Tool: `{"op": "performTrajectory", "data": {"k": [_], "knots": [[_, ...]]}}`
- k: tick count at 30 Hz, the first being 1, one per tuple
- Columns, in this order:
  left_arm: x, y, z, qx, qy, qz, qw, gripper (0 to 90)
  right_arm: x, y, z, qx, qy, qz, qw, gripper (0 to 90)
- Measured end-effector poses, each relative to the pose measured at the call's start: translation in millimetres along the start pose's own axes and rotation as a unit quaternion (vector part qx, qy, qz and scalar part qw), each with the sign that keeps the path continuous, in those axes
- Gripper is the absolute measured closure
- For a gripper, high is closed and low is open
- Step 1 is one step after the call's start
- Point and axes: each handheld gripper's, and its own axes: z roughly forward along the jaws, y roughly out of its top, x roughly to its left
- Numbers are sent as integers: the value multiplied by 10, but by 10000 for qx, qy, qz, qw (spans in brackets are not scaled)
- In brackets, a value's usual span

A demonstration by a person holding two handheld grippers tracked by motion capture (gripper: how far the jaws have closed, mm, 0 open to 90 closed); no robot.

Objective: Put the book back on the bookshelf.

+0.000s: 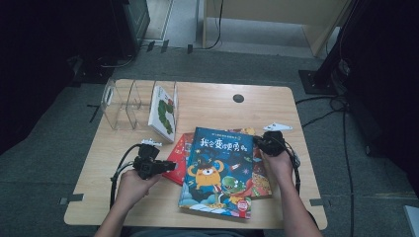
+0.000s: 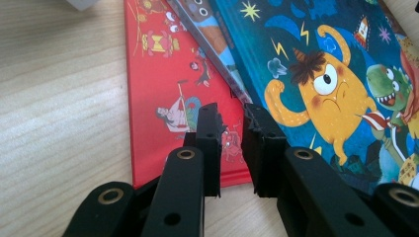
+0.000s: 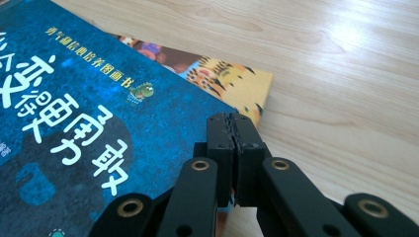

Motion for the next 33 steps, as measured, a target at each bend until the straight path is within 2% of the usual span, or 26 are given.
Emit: {"op": "performTrajectory", "data": {"k": [3, 7, 14, 19, 23, 25, 30, 33], "knots": [[-13, -25, 2, 7, -2, 2, 10000, 785, 22, 37, 47, -4, 64, -13, 10000, 880], [-33, -42, 3, 8, 12, 42, 10000, 789, 16, 58, 71, -18, 149, 89, 9998, 876], [-38, -53, 0, 3, -14, 126, 9999, 829, 39, -10, -59, 22, 224, 68, 9997, 900], [-64, -24, 69, 131, -29, 217, 9997, 841, 71, -74, -130, 158, 348, 66, 9992, 900], [-115, -6, 155, 274, -90, 336, 9990, 841, 171, -122, -165, 309, 458, -92, 9984, 900], [-140, -2, 196, 313, -108, 372, 9988, 841, 232, -129, -188, 367, 346, -220, 9985, 900], [-168, -4, 240, 365, -151, 408, 9984, 841, 241, -155, -221, 412, 419, -116, 9982, 900], [-187, -25, 269, 408, -133, 436, 9981, 841, 277, -172, -246, 453, 369, -141, 9982, 900]]}}
